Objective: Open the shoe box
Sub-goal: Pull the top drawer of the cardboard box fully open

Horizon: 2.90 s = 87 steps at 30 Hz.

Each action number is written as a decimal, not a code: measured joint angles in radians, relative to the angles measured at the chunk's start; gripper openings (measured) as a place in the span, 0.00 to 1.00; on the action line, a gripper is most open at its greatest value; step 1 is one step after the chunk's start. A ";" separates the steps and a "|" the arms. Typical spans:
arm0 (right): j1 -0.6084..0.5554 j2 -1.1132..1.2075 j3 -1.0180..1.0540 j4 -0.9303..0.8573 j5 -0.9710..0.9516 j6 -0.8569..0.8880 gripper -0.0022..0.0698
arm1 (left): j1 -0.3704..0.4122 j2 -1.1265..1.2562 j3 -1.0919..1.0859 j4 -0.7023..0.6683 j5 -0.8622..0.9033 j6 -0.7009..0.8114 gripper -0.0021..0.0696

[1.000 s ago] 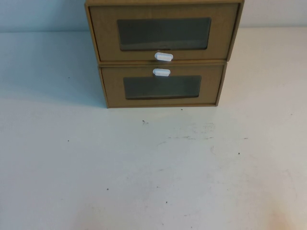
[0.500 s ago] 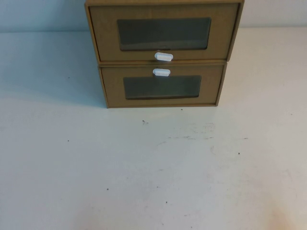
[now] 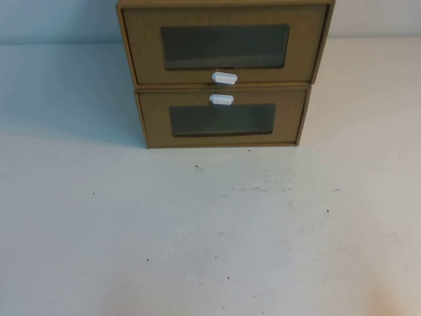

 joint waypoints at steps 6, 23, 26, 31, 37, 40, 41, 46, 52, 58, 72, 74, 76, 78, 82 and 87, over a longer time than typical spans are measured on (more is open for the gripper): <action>0.000 0.000 0.000 0.000 0.000 0.000 0.01 | 0.000 0.000 0.000 0.000 0.000 0.000 0.02; 0.000 0.000 0.000 0.000 0.000 0.000 0.01 | 0.000 0.000 0.000 0.000 0.000 0.000 0.02; 0.000 0.000 0.000 0.000 0.000 0.000 0.01 | 0.000 0.000 0.000 0.000 0.000 0.000 0.02; 0.000 0.000 0.000 0.000 0.000 0.000 0.01 | 0.000 0.000 0.000 0.000 0.000 0.000 0.02; 0.000 0.000 0.000 0.000 0.000 0.000 0.01 | 0.000 0.000 0.000 0.000 0.000 0.000 0.02; 0.000 0.000 0.000 0.000 0.000 0.000 0.01 | 0.000 0.000 0.000 0.000 0.000 0.000 0.02; 0.000 0.000 0.000 0.000 0.000 0.000 0.01 | 0.000 0.000 0.000 0.000 0.000 0.000 0.02; 0.000 0.000 0.000 0.000 0.000 0.000 0.01 | 0.000 0.000 0.000 0.000 0.000 0.000 0.02; 0.000 0.000 0.000 0.000 0.000 0.000 0.01 | 0.000 0.000 0.000 0.005 0.000 0.002 0.02; 0.000 0.000 0.000 0.000 0.000 0.000 0.01 | 0.000 0.000 0.000 -0.098 -0.082 -0.048 0.02; 0.000 0.000 0.000 0.000 0.000 0.000 0.01 | 0.000 0.000 0.000 -0.356 -0.358 -0.288 0.02; 0.000 0.000 0.000 0.000 0.000 0.000 0.01 | 0.000 0.000 -0.023 -0.373 -0.287 -0.309 0.02; 0.000 0.000 0.000 0.000 0.000 0.000 0.01 | 0.000 0.019 -0.085 -0.373 -0.183 -0.287 0.02; 0.000 0.000 0.000 0.000 0.000 0.000 0.01 | 0.000 0.079 -0.182 -0.376 -0.076 -0.212 0.02; 0.000 0.000 0.000 0.000 0.000 0.000 0.01 | 0.000 0.278 -0.389 -0.391 0.113 -0.073 0.02; 0.000 0.000 0.000 0.000 0.000 0.000 0.01 | 0.000 0.526 -0.611 -0.521 0.274 0.188 0.02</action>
